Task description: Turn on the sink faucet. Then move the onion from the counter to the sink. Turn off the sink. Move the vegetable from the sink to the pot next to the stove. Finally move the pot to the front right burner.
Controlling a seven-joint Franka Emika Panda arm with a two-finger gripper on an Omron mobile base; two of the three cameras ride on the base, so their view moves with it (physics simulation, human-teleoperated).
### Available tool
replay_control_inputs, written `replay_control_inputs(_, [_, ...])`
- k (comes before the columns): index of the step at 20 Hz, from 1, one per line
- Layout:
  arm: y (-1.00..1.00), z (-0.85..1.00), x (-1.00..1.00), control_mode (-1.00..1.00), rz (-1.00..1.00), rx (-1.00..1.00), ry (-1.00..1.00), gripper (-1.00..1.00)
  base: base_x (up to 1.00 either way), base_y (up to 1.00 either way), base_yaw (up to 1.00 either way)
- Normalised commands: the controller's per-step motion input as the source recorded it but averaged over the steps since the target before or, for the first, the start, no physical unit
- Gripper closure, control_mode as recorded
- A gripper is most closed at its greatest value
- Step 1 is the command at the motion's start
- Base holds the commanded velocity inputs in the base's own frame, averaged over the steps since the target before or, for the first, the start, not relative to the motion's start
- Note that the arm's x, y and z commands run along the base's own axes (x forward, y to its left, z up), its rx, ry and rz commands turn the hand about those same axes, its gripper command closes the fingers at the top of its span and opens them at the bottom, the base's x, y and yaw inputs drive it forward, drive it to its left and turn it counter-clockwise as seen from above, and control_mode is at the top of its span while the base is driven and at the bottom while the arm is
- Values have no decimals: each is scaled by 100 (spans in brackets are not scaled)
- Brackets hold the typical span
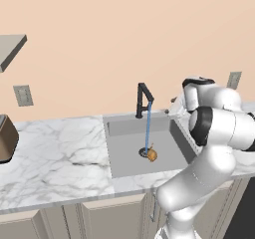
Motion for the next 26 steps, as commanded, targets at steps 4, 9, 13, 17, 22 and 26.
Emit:
replay_control_inputs(4, [4,3,10,-100,8,0,0,-100,0,0,0])
replay_control_inputs(9, [9,1,16,-100,6,-1,0,-100,0,0,0])
replay_control_inputs(13, [8,0,11,-100,4,-2,0,-100,0,0,0])
replay_control_inputs(17, [10,0,10,-100,1,-2,0,-100,0,0,0])
replay_control_inputs(22, [3,0,21,-100,0,-3,-1,-100,0,0,0])
replay_control_inputs(26, [0,0,17,-100,0,-2,-1,-100,0,0,0])
